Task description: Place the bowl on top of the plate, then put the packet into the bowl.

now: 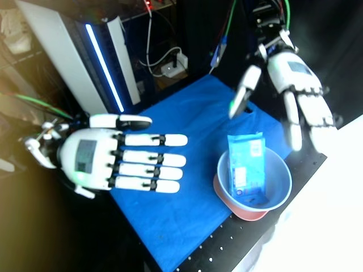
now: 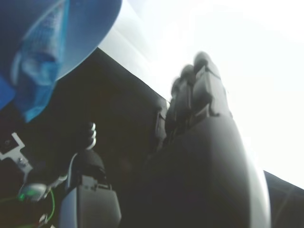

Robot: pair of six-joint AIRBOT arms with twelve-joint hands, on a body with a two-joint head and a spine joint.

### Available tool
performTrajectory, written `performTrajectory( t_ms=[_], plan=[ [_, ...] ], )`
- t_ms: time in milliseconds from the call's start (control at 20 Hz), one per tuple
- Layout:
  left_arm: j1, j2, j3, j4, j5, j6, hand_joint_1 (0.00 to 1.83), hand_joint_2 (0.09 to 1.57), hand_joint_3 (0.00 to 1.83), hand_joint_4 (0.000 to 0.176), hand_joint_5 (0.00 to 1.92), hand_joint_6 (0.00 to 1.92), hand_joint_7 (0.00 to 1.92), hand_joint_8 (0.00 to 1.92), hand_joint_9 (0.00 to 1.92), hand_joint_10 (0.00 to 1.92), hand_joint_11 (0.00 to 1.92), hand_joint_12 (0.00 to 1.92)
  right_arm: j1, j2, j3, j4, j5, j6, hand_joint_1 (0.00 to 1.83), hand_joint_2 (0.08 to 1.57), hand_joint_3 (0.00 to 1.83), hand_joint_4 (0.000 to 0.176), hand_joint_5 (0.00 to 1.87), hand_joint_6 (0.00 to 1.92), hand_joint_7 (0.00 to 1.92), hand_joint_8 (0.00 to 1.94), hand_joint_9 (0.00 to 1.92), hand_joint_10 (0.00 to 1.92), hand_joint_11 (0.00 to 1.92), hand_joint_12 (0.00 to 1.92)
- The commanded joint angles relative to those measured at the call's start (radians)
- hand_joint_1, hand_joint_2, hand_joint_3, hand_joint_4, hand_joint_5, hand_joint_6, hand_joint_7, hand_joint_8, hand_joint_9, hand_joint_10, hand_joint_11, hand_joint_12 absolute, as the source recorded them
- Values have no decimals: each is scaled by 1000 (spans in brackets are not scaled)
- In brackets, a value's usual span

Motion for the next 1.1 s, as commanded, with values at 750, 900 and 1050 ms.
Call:
performTrajectory(
  t_ms=[750,900,1050],
  plan=[
    [810,299,-448,-473,-966,-82,91,858,0,142,0,0,0,0,0,0,0,0,-287,158,-184,210,400,4,121,1237,0,156,0,0,0,0,0,0,0,0],
    [839,293,-470,-494,-1015,-83,201,808,0,55,0,0,0,0,0,0,0,0,-357,153,-211,263,454,4,135,1223,0,148,0,0,0,0,0,0,0,0],
    [841,293,-487,-487,-1070,-87,237,796,0,172,0,0,0,0,0,0,0,0,-416,162,-231,314,511,4,164,1229,1,133,0,0,0,0,0,0,0,0]
  ],
)
